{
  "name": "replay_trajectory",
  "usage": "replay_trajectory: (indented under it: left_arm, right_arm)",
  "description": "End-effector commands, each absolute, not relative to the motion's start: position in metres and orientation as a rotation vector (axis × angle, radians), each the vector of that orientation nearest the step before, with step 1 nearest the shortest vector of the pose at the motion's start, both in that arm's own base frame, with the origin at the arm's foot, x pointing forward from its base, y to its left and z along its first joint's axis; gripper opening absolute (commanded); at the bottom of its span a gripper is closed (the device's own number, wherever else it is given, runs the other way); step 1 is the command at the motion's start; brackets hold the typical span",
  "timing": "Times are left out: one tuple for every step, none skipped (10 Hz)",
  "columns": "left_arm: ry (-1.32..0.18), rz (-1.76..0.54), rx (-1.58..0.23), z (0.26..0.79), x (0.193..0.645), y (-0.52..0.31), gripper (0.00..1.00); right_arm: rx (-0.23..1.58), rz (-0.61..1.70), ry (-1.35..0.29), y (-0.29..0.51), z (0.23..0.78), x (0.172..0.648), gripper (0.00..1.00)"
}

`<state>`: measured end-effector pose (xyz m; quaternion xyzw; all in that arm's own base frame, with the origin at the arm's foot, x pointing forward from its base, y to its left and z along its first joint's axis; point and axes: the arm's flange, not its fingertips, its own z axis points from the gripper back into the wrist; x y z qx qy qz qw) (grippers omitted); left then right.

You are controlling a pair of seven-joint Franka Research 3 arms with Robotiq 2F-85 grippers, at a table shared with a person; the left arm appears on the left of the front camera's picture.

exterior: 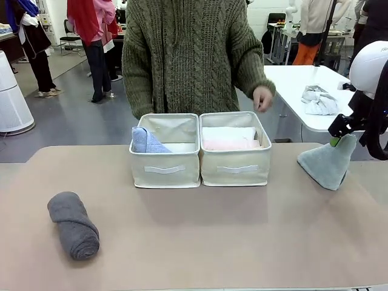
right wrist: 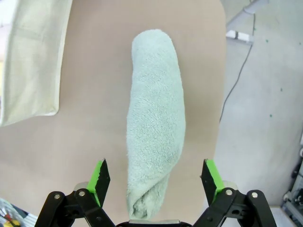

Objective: Sort the towels based on their folding style.
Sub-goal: Pick up another triangle-folded towel from the table and place it in the left Fabric basket.

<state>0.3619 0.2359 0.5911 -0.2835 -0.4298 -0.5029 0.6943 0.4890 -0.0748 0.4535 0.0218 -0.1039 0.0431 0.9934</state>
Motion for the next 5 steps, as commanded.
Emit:
replay_trajectory:
  left_arm:
    - [-0.956,-1.140,-0.631,0.5904,0.3601,0.2368,1.00]
    - [-0.956,-1.140,-0.631,0.5904,0.3601,0.2368,1.00]
    - [-0.956,-1.140,-0.631,0.5904,0.3601,0.2368,1.00]
    - [-0.956,-1.140,-0.631,0.5904,0.3601,0.2368,1.00]
    - [-0.956,-1.140,-0.631,0.5904,0.3601,0.2368,1.00]
  right_arm:
    - [0.075,0.071,-0.212,-0.0785,0.4536,0.4972,1.00]
    - [0.083,0.080,-0.213,-0.0795,0.4534,0.4966,0.88]
    - [0.086,0.087,-0.211,-0.0793,0.4529,0.4970,0.41]
    - [0.088,0.091,-0.210,-0.0786,0.4528,0.4970,0.28]
    - [0.094,0.091,-0.206,-0.0785,0.4525,0.4969,0.00]
